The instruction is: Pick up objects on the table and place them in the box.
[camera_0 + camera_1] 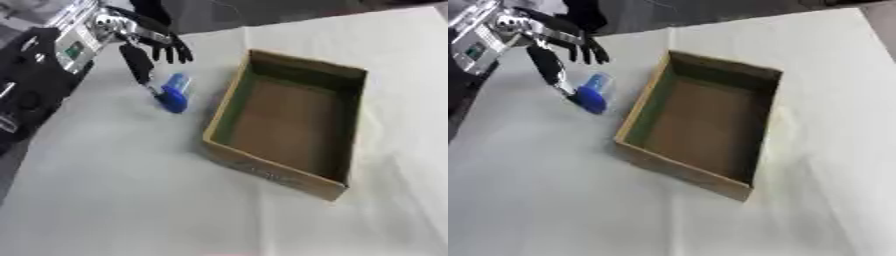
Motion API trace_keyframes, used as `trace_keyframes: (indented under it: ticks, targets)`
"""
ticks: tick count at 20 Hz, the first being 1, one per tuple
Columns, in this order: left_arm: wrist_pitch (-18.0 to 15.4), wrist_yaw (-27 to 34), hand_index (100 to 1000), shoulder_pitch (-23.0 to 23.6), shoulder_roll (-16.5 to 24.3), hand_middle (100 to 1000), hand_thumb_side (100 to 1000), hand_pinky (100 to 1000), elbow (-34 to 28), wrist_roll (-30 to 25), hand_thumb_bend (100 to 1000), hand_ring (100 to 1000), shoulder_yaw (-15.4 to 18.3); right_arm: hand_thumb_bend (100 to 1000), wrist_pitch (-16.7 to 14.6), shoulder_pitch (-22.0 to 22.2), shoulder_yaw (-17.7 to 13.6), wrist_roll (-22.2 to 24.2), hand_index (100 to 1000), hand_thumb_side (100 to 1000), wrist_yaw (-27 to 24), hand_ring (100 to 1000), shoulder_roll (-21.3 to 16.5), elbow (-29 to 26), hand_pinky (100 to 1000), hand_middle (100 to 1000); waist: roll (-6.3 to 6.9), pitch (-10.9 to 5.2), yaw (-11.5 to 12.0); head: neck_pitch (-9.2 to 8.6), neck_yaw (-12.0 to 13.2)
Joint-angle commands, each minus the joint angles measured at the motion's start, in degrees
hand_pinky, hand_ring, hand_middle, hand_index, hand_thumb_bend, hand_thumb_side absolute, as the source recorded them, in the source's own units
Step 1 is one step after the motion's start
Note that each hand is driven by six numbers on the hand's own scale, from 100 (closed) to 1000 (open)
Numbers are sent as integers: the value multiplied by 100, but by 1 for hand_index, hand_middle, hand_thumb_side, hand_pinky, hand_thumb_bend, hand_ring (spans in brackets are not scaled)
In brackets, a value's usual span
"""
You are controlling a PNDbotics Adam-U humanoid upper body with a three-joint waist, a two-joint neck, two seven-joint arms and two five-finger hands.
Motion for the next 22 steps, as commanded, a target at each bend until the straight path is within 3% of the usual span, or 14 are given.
trace_keyframes:
  ticks: [1, 22]
  targets:
    - [-47, 78, 955, -84, 137, 849, 386, 696, -24, -72, 683, 761, 23, 100, 10, -94, -44, -6, 440, 989, -8, 368, -49, -89, 202, 330, -21, -77, -3, -72, 39]
    - [-43, -405, 946, -21, 98, 851, 421, 735, 50, -72, 692, 777, -75, 100, 74, -244, -42, 18, 441, 993, -112, 369, -30, -89, 204, 330, 50, -23, -101, -125, 209]
